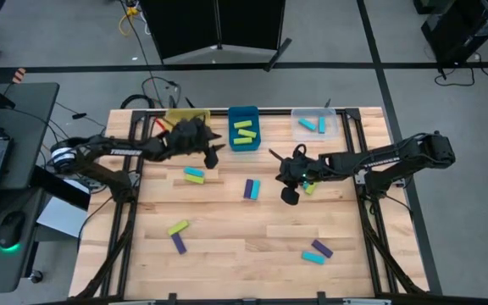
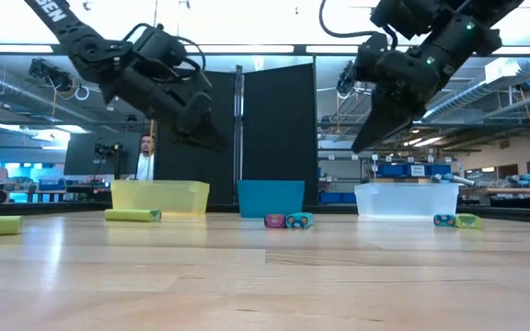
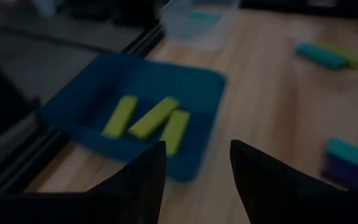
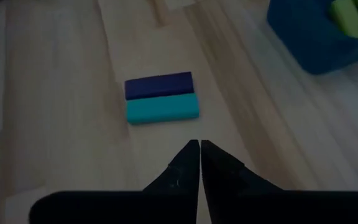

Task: Sort blocks
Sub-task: Put the blue block into the transparent bin

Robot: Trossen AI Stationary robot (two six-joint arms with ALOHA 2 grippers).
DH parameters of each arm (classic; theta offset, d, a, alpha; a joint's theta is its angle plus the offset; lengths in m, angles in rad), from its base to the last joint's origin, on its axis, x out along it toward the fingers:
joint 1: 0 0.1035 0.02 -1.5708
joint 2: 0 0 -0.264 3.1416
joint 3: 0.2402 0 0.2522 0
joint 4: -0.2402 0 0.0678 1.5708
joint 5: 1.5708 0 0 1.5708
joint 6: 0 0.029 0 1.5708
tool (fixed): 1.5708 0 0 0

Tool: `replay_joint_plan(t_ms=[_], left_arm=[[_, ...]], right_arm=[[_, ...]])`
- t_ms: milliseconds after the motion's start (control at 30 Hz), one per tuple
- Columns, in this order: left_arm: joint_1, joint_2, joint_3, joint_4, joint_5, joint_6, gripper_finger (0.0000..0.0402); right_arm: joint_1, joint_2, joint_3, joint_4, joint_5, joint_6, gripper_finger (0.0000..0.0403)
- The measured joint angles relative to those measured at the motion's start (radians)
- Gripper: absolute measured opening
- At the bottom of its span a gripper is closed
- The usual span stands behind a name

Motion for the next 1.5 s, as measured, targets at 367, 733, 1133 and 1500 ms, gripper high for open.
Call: replay_joint_plan(t_ms=[367, 733, 1133, 1500], left_arm=[[-0.22, 0.0, -0.083, 0.185, 0.0, 0.079, 0.0186], [-0.339, 0.0, -0.09, 0.199, 0.0, 0.069, 0.0186], [-0.382, 0.001, -0.09, 0.212, -0.017, 0.073, 0.0186], [-0.391, 0.001, -0.09, 0.21, -0.019, 0.072, 0.0186]], right_arm=[[0.143, 0.0, 0.0, -0.002, 0.0, 0.125, 0.0081], [0.463, 0.0, 0.067, -0.146, 0.03, 0.448, 0.013], [0.674, 0.196, 0.318, -0.515, -0.032, 0.735, 0.0165], [0.723, 0.437, 0.497, -0.634, -0.197, 0.777, 0.0222]])
